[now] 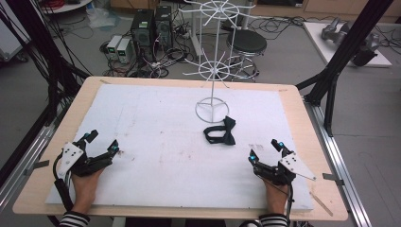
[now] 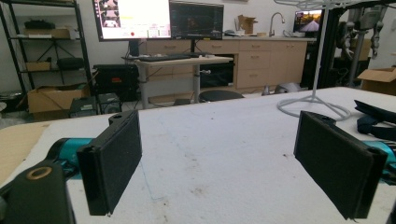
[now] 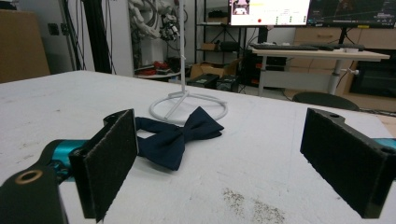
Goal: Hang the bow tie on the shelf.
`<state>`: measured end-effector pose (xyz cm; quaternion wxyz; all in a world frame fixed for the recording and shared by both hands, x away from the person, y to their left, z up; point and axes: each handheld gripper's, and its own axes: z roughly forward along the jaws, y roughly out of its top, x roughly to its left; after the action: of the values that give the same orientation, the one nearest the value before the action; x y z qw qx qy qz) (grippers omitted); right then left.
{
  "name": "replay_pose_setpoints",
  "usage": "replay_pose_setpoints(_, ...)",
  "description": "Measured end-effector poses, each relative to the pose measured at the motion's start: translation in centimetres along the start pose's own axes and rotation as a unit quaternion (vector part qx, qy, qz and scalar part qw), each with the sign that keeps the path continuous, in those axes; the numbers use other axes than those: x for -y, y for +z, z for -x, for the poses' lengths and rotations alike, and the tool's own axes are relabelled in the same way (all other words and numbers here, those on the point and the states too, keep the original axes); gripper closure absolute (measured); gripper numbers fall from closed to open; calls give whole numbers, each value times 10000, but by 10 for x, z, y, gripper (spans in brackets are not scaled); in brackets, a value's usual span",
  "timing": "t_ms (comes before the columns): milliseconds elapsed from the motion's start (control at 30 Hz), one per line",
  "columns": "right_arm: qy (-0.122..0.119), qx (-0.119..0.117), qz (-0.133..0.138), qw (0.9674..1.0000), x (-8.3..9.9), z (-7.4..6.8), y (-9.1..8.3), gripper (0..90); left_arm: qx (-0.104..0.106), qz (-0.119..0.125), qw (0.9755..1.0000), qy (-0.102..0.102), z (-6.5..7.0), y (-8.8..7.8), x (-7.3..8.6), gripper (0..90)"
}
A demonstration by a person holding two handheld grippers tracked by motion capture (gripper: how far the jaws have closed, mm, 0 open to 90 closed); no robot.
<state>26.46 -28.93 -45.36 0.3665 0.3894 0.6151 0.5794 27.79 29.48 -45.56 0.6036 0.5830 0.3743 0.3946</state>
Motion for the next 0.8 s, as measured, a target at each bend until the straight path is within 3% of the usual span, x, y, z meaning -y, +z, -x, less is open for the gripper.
replay_pose_setpoints(800, -35, 66, -19, 10000, 0, -2, 0, 103, -16, 8, 10000, -1, 0, 0, 0, 158)
